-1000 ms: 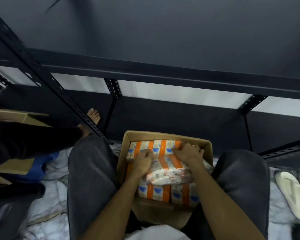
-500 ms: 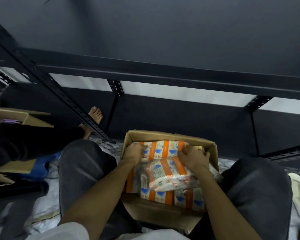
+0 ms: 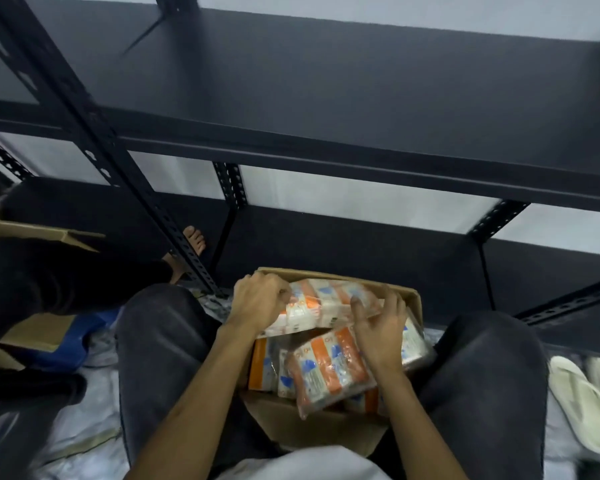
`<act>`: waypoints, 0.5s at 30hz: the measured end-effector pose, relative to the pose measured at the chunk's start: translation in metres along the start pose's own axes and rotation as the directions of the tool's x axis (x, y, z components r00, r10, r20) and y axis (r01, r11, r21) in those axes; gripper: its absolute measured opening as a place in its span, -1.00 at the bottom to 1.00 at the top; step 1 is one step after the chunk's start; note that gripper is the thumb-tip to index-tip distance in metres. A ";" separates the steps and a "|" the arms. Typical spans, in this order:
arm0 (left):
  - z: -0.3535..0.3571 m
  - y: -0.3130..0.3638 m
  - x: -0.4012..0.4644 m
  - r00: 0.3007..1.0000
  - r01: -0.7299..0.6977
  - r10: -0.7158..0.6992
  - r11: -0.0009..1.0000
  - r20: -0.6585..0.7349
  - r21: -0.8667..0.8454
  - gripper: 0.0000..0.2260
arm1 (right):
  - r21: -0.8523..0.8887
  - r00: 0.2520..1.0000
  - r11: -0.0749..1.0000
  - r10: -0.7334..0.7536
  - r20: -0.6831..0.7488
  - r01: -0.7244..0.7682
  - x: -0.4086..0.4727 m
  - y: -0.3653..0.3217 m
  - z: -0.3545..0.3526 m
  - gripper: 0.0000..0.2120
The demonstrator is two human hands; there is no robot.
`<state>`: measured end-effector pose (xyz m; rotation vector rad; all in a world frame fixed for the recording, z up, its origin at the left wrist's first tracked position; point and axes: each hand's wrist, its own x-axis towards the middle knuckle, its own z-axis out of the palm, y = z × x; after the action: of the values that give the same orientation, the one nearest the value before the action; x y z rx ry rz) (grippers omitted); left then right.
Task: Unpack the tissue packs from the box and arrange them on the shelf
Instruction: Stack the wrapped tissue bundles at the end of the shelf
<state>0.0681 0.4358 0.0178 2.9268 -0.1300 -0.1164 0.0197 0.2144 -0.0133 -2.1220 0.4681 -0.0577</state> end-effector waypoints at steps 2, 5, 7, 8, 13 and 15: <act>-0.021 -0.002 -0.009 0.998 -0.005 0.005 1.000 -0.068 -0.002 -0.85 | 0.098 1.000 0.995 0.026 -0.003 -0.026 -0.004 -0.005 -0.009 -0.34; -0.052 -0.006 -0.023 0.982 -0.019 -0.008 0.989 -0.187 -0.144 -0.87 | 0.445 0.989 0.885 0.096 0.108 -0.135 -0.007 -0.024 -0.031 -0.38; -0.068 0.003 -0.035 0.958 -0.089 0.025 0.974 -0.286 -0.211 -0.78 | 0.705 0.968 0.667 0.104 0.229 -0.239 -0.007 -0.043 -0.043 -0.37; -0.072 0.009 -0.042 0.942 -0.135 0.056 0.966 -0.330 -0.221 -0.72 | 0.790 0.963 0.556 0.082 0.257 -0.259 -0.007 -0.052 -0.048 -0.36; -0.074 0.056 -0.081 0.875 -0.277 0.221 0.958 -0.432 -0.071 -0.73 | 0.918 0.987 0.377 0.144 0.071 -0.121 -0.011 -0.080 -0.074 -0.38; -0.076 0.066 -0.090 0.863 -0.287 0.211 0.953 -0.458 -0.102 -0.64 | 0.941 0.989 0.327 0.143 0.041 -0.086 -0.018 -0.081 -0.091 -0.41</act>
<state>-0.0198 0.3956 0.1123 2.6556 -0.4024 0.5518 0.0082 0.1881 0.1069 -0.8804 0.4469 -0.2456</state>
